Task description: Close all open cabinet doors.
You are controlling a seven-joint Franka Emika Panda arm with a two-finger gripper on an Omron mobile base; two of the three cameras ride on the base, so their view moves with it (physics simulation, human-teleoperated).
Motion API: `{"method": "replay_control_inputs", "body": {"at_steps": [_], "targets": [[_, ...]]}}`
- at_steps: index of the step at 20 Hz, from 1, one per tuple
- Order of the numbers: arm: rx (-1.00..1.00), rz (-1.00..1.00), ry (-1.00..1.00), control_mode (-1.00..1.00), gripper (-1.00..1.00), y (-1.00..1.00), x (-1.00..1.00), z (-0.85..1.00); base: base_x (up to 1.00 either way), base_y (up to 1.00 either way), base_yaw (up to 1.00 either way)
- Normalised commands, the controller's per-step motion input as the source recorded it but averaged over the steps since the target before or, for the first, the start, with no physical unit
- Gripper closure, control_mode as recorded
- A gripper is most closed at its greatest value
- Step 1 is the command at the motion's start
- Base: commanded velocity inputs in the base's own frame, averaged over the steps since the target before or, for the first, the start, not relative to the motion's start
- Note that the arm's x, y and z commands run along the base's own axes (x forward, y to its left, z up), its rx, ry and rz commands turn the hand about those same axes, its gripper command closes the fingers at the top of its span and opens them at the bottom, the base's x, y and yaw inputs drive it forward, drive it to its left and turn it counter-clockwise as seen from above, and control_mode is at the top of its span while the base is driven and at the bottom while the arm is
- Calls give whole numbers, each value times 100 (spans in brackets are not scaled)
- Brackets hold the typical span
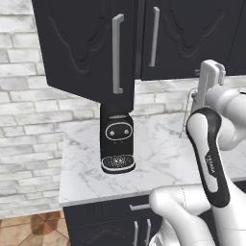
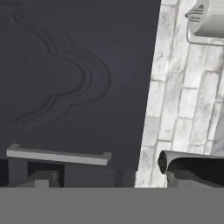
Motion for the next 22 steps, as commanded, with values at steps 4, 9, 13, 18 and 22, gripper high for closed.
{"method": "replay_control_inputs", "body": {"at_steps": [4, 9, 13, 18, 22], "targets": [[-7, 4, 3, -100, -100, 11, -59, 0, 0, 0, 0], [-10, 8, 13, -100, -100, 17, -50, 0, 0, 0, 0], [-9, 9, 23, -100, -100, 19, -44, 0, 0, 0, 0], [-1, 9, 12, -100, -100, 24, -51, 0, 0, 0, 0], [0, 15, 8, -100, -100, 24, -50, 0, 0, 0, 0]]}}
